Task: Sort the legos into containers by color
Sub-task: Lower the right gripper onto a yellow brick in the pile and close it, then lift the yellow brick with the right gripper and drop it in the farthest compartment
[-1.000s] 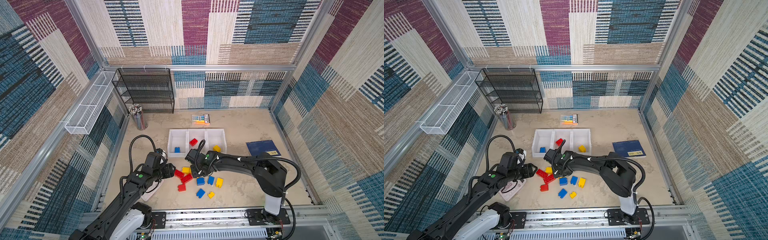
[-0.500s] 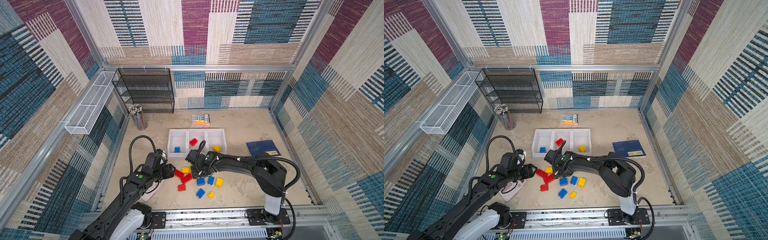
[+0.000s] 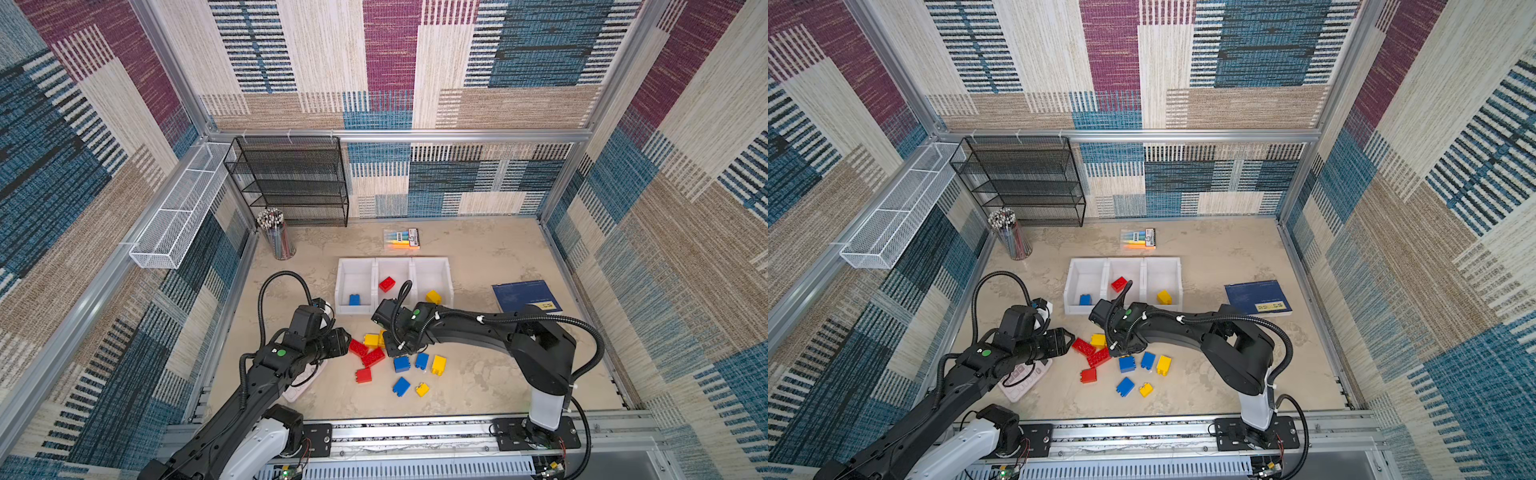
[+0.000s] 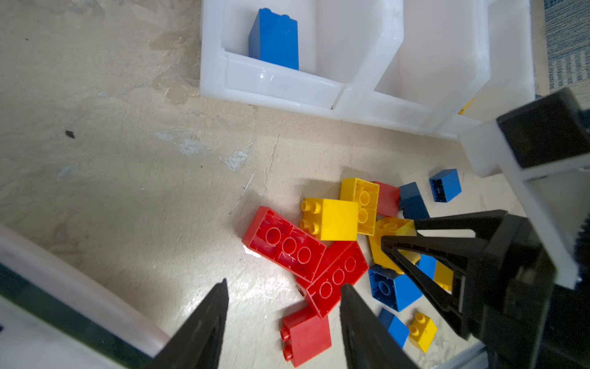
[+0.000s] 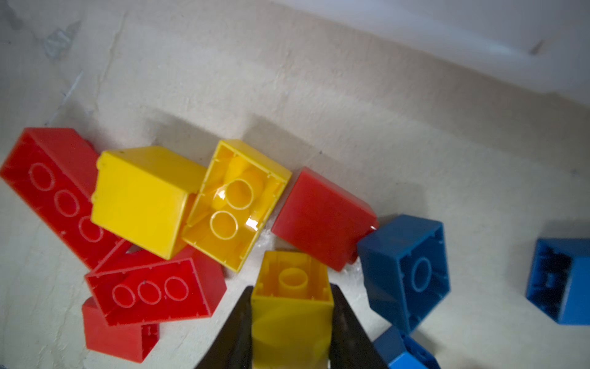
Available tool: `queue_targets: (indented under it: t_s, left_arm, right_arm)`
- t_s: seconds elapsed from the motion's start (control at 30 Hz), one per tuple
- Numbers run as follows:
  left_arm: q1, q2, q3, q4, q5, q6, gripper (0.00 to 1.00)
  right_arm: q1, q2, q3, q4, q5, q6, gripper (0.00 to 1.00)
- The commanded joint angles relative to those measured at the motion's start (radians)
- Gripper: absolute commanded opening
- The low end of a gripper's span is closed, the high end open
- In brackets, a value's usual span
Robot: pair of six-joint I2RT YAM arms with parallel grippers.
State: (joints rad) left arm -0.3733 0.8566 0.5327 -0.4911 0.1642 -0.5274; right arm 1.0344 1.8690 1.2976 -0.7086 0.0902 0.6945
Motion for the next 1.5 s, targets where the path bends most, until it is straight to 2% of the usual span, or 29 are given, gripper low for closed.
queue_targets:
  t_s: [0.0,0.13,0.27,0.5,0.77,1.0,1.17,1.33,1.43,1.47]
  left_arm:
    - [0.002,-0.001,-0.002,0.006,0.009,-0.013,0.59]
    - [0.001,0.000,-0.002,0.007,0.012,-0.014,0.59]
    - [0.001,-0.002,-0.001,0.006,0.019,-0.014,0.59]
    - [0.001,0.005,0.000,0.009,0.038,-0.017,0.59]
    - [0.002,0.005,0.004,0.001,0.047,-0.023,0.59]
    - [-0.001,0.000,0.004,-0.014,0.057,-0.035,0.59]
    - [-0.001,-0.004,0.003,-0.016,0.052,-0.040,0.59]
    - [-0.001,0.008,0.006,-0.015,0.059,-0.040,0.59]
    - [-0.002,0.008,0.006,-0.016,0.058,-0.038,0.59]
    - [-0.002,0.008,0.006,-0.015,0.058,-0.039,0.59]
  right_arm:
    - [0.001,-0.029,0.018,-0.006,0.030,0.002,0.32]
    - [-0.008,-0.069,0.051,-0.037,0.058,-0.016,0.31]
    - [-0.060,-0.134,0.079,-0.070,0.095,-0.055,0.33]
    - [-0.306,-0.245,0.071,-0.036,0.122,-0.209,0.34]
    - [-0.494,-0.156,0.092,0.068,0.095,-0.320,0.35]
    - [-0.517,-0.039,0.181,0.096,0.075,-0.364,0.34]
    - [-0.517,-0.049,0.175,0.118,0.025,-0.362,0.33]
    - [-0.517,-0.016,0.186,0.101,0.045,-0.369,0.35]
    - [-0.517,0.011,0.193,0.099,0.037,-0.366,0.39]
    - [-0.517,0.013,0.195,0.100,0.039,-0.363,0.45]
